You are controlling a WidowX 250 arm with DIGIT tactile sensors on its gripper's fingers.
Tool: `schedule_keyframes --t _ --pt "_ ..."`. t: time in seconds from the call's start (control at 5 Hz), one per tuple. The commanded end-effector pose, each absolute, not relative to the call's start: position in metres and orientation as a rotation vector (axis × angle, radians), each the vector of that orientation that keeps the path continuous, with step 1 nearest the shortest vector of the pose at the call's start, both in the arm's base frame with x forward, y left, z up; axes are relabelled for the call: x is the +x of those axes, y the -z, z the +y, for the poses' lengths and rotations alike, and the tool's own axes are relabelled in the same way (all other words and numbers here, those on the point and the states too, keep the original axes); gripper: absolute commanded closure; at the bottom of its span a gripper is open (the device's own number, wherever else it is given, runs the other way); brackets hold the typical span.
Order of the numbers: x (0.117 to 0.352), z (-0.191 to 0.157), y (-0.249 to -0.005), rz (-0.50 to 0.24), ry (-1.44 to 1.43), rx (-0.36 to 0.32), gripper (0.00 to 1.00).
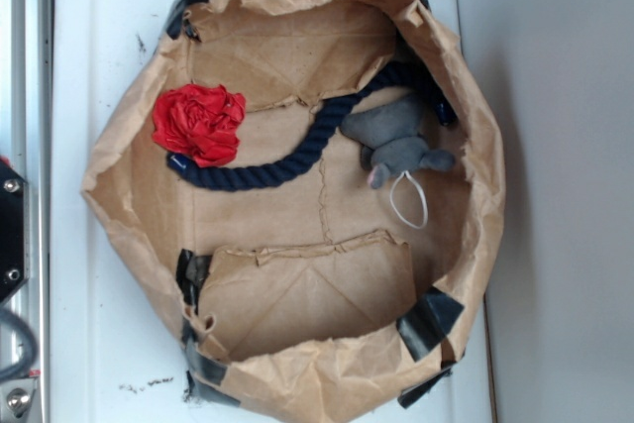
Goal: Grab the red paper.
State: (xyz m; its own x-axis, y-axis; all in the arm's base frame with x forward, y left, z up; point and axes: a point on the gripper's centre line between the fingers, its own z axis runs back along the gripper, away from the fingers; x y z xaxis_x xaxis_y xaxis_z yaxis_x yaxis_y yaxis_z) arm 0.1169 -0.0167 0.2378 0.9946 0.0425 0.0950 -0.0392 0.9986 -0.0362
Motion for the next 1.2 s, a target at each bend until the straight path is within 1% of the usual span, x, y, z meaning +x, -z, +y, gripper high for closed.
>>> schedule_keyframes --t 0.0,0.2,0.4,0.6,1.0 --pt "0.117 -0.017 -0.238 -0.096 -0.041 -0.034 0.0" --pt "0.147 -0.001 -0.229 -0.08 -0.077 -0.031 0.0" --pt "0.174 0.008 -0.223 -0.083 -0.177 0.013 0.0" --pt "0.203 0.017 -0.218 -0.065 -0.179 -0.009 0.0" --pt "0.203 0.017 -0.218 -0.065 -0.179 -0.009 0.0"
